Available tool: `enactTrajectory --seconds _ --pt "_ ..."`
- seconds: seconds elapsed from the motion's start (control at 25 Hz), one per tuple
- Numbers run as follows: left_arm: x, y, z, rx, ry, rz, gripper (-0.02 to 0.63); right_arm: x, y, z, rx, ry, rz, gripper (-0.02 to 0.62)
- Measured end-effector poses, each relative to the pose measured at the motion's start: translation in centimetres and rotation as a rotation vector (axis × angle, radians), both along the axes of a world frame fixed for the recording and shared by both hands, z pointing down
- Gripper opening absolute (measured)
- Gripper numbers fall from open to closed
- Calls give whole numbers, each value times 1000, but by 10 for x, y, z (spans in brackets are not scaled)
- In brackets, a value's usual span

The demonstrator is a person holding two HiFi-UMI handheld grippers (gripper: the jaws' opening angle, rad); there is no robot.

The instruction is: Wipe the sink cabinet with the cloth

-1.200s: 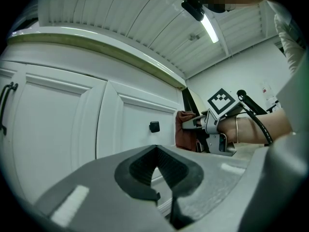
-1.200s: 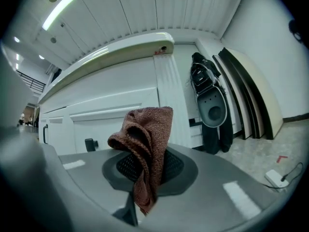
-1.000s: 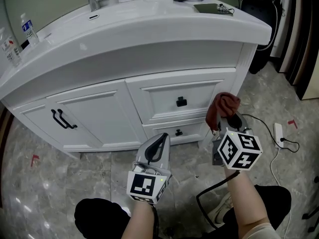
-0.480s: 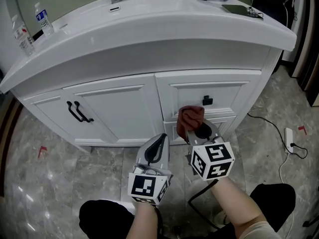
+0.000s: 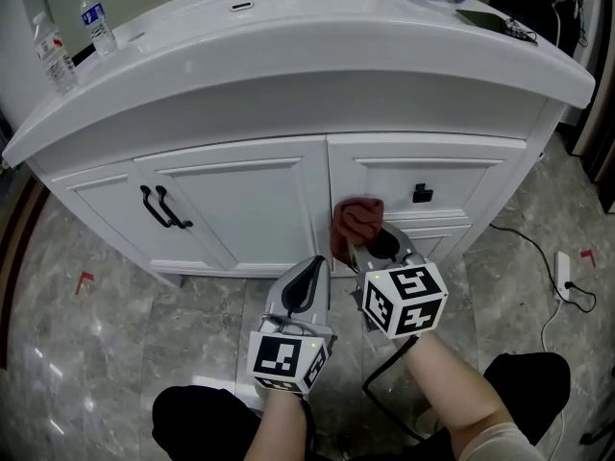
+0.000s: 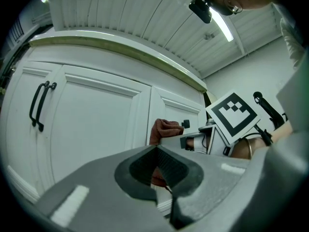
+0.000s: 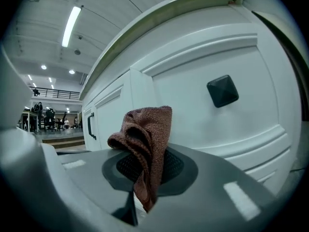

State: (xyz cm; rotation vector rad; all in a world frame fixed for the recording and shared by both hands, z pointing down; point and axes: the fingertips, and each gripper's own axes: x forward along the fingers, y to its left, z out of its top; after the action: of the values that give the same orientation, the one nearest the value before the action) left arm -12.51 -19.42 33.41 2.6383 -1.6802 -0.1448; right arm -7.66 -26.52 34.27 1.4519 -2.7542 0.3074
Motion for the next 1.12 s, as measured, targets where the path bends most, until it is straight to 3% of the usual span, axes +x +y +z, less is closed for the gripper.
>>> enactTrajectory --seconds 0.2,0.6,0.84,1.12 --pt "17 0 2 -3 -8 32 1 19 -2 4 -6 46 47 80" --pt "52 -3 8 -11 -28 93 1 80 -10 -1 -26 14 142 81" --pt "70 -7 14 -12 -92 110 2 106 -12 -2 -23 38 180 83" --pt "83 -11 13 -10 -65 124 1 144 -13 -3 -51 -6 256 84"
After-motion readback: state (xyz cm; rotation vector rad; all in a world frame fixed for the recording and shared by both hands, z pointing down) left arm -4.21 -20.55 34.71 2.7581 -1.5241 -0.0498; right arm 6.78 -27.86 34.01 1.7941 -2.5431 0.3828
